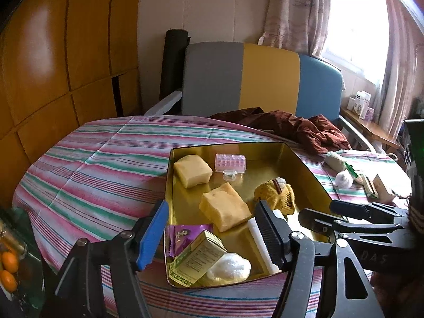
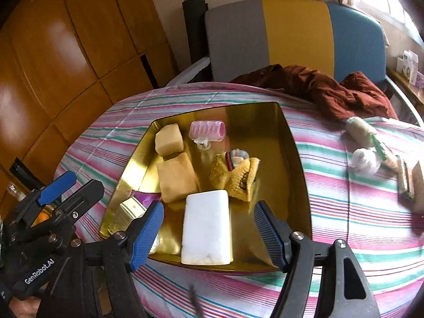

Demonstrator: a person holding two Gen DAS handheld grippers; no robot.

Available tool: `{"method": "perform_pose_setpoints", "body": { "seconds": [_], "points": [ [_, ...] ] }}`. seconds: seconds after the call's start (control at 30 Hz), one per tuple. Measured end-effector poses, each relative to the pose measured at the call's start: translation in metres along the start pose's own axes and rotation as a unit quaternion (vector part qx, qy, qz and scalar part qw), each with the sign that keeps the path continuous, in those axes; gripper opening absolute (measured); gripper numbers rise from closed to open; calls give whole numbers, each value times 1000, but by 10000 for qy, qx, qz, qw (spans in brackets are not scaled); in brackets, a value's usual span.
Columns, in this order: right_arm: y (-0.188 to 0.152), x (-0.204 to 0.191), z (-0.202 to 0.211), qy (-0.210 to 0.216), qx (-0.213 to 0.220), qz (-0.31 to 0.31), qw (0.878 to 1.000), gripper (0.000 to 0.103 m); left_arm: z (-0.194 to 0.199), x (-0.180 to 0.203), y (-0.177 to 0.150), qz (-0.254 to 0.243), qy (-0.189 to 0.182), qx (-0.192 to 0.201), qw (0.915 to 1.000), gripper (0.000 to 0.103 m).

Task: Organize objects
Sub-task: 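Withdraw both tools from the tray toward the remaining items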

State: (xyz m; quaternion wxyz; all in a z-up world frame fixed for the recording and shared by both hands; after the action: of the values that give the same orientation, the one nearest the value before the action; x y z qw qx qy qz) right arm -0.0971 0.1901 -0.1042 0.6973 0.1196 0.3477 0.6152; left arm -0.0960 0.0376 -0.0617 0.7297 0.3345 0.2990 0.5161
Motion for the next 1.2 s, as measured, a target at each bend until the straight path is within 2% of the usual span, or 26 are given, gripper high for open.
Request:
{"method": "perform_pose_setpoints", "body": {
  "seconds": [0.33,0.7,1.2],
  "points": [
    [2,16,5,-384,175,-2,9991,73,2,12,-3,-161,-45,-40,9999,70],
    [5,35,11,-457,256,-245,9983,73,11,27,8,-641,160,178,9977,71],
    [9,62,20,-519,356,-527,9966,73,17,46,17,-1038,237,283,9939,71]
  ]
}}
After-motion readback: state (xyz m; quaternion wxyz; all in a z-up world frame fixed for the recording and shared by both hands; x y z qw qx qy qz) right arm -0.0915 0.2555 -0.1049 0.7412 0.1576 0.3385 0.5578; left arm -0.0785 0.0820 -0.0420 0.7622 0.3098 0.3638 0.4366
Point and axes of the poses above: each gripper's, at about its wrist camera, not at the fingertips, and z roughly against the way its jaws point, x to its right, y to its top, the point moved 9 cm from there along -z, roughly the way its jaws point, and after that the axes turned 10 degrees about -z, right-handed, at the moved point
